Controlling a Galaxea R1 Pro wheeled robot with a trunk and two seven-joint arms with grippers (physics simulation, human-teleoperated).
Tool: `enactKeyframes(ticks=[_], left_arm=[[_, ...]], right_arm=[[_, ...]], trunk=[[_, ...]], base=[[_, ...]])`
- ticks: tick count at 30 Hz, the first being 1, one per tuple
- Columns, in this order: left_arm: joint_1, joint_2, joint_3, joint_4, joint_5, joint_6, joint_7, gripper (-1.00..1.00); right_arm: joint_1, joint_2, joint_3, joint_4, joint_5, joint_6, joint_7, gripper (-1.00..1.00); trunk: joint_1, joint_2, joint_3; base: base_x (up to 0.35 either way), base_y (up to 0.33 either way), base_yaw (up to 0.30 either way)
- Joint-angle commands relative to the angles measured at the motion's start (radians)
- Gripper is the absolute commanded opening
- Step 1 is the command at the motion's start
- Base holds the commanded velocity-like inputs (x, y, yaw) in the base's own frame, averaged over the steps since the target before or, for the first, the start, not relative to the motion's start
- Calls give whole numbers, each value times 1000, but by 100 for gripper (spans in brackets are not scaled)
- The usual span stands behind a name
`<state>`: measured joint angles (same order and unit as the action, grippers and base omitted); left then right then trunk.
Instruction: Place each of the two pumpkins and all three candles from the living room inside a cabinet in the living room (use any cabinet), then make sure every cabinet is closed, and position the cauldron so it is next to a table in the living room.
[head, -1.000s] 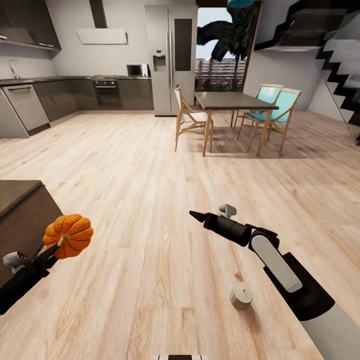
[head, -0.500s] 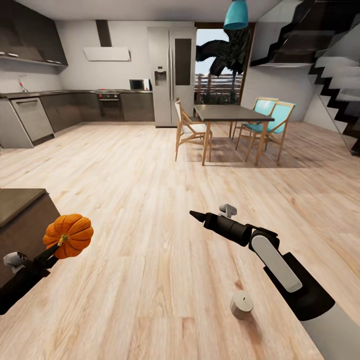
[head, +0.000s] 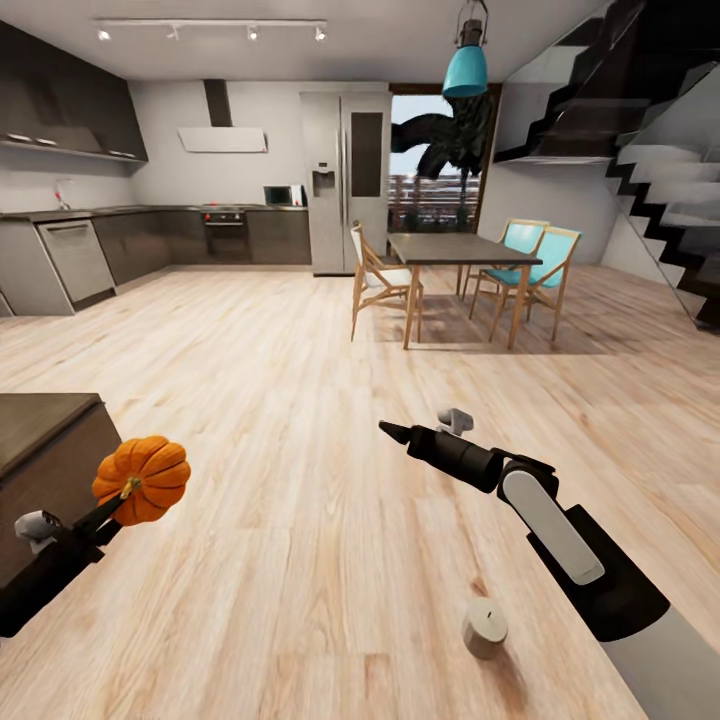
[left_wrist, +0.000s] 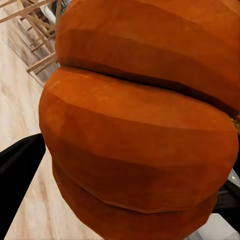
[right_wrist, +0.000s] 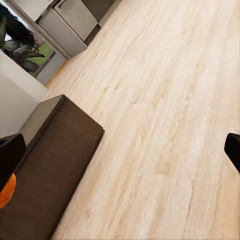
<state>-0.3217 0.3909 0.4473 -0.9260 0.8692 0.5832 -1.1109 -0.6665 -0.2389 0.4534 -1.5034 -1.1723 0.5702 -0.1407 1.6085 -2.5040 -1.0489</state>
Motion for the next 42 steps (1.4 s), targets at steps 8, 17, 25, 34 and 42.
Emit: enactKeyframes(ticks=[8, 17, 25, 34, 42], left_arm=[[0, 3, 0, -4, 3, 42, -4, -100], [0, 6, 7, -4, 2, 52, -9, -100], [1, 7, 10, -4, 6, 52, -22, -100], [1, 8, 11, -4, -2, 53, -35, -100], [1, 13, 12, -4, -2, 55, -35, -100]], right_arm=[[-1, -1, 1, 16, -7, -4, -9, 100], [-1, -2, 0, 19, -6, -6, -9, 100], [-1, -2, 0, 20, -6, -6, -10, 100], [-1, -2, 1, 19, -6, -4, -12, 100], [-1, 0, 1, 20, -6, -4, -13, 100]], trunk=[[0, 0, 3], [0, 0, 3], [0, 0, 3], [0, 0, 3], [0, 0, 4]], base=[[0, 0, 149], [0, 0, 13], [33, 10, 0], [202, 122, 29], [270, 171, 261]])
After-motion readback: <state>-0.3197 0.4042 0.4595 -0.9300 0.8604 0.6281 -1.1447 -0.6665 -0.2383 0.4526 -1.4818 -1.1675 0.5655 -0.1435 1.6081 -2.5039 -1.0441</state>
